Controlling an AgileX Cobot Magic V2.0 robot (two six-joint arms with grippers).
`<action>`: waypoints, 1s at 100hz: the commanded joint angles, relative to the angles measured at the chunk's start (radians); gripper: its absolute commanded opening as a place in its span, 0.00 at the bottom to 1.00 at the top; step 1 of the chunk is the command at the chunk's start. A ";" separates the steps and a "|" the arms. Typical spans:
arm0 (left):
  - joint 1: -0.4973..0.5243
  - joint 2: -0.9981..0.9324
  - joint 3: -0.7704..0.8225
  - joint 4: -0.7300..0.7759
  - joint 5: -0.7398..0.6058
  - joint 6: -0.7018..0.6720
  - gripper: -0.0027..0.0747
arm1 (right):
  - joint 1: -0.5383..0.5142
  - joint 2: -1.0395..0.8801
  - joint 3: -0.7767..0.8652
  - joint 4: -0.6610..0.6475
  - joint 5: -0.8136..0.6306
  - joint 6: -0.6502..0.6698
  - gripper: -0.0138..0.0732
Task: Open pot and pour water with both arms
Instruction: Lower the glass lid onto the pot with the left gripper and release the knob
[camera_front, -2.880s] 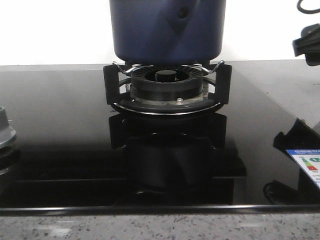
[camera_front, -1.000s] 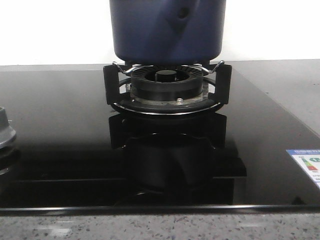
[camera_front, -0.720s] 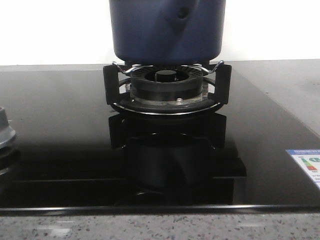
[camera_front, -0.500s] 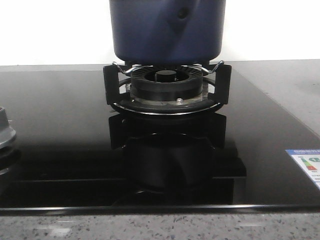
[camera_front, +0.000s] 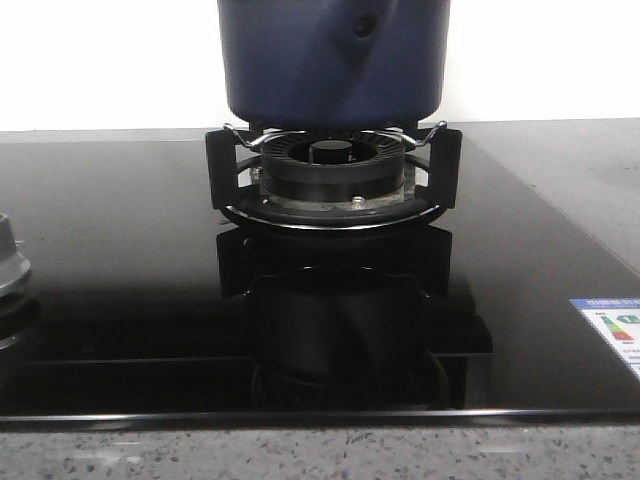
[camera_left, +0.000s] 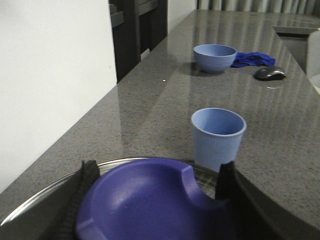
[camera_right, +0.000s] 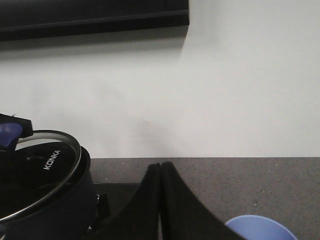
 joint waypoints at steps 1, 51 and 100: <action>-0.006 -0.029 -0.041 -0.126 -0.004 0.018 0.36 | 0.000 0.000 -0.021 -0.048 -0.017 -0.016 0.08; -0.004 -0.005 -0.041 -0.137 -0.121 0.047 0.36 | 0.000 0.000 -0.021 -0.046 -0.030 -0.016 0.08; 0.013 -0.005 -0.041 -0.057 -0.039 -0.066 0.36 | 0.000 0.000 -0.021 -0.046 -0.046 -0.016 0.08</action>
